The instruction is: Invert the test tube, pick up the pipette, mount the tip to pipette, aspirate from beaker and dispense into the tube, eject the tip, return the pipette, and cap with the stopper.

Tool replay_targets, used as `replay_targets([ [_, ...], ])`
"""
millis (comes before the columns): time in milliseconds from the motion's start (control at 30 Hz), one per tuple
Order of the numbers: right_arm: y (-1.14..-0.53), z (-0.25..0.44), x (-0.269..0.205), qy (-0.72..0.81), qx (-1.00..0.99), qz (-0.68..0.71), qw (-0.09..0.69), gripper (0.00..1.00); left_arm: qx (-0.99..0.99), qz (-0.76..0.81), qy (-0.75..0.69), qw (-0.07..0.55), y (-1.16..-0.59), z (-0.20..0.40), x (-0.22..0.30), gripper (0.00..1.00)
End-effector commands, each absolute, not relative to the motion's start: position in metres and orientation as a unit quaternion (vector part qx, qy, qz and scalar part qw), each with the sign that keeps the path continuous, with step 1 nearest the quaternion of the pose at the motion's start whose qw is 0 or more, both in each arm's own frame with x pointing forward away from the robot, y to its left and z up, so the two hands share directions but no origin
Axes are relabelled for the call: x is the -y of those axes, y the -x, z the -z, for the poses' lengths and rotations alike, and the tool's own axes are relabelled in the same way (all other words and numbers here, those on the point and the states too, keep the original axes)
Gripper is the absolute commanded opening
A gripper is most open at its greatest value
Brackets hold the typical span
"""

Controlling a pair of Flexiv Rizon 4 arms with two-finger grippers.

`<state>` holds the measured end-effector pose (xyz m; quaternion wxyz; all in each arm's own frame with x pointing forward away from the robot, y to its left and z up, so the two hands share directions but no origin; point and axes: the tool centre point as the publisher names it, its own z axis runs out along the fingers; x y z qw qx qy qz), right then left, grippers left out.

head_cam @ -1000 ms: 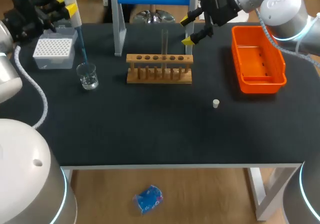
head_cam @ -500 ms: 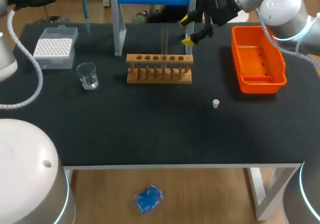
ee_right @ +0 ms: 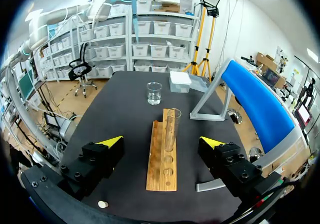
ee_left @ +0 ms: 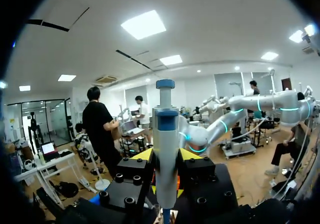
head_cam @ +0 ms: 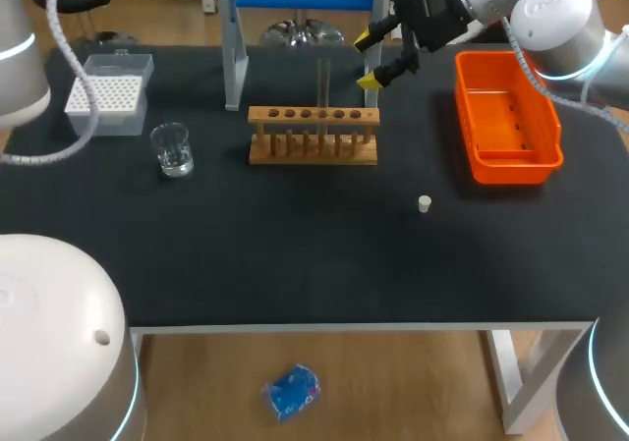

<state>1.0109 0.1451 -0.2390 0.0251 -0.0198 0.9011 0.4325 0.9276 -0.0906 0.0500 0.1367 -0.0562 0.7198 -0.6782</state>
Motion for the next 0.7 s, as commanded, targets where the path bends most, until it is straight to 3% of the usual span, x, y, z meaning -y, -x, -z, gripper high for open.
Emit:
replay_targets([
  [33, -1.012, 0.239, -0.145, 0.02, -0.901, -0.432, 0.025, 1.0, -0.73, 0.677, 0.014, 0.091, -0.942, -0.05, 0.116, 0.0],
  [700, -1.012, 0.239, -0.145, 0.02, -0.901, -0.432, 0.025, 1.0, -0.72, 0.692, -0.039, 0.029, -0.968, -0.043, 0.179, 0.0],
])
